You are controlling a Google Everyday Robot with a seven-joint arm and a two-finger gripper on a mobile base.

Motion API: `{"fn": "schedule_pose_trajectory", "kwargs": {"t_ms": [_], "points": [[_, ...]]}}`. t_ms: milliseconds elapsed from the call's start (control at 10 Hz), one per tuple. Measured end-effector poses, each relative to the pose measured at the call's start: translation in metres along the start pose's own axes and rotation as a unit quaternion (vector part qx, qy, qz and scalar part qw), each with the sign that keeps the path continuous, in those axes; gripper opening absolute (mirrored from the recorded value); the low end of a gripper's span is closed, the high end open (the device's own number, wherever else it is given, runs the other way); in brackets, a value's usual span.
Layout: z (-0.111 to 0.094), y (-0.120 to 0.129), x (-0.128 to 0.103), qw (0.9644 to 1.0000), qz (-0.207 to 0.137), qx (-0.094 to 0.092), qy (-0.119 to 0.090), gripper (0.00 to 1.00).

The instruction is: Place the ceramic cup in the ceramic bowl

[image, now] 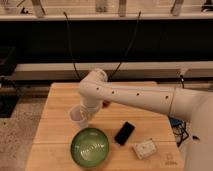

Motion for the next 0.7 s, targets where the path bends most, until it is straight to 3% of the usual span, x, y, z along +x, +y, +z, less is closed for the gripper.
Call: {"fn": "schedule_pose_trajectory", "kwargs": {"t_ms": [300, 700], "points": [[-0.001, 0.018, -0.014, 1.0, 0.002, 0.002, -0.008, 0.01], [-0.003, 0.016, -0.016, 0.9999, 0.001, 0.004, -0.012, 0.01]]}}
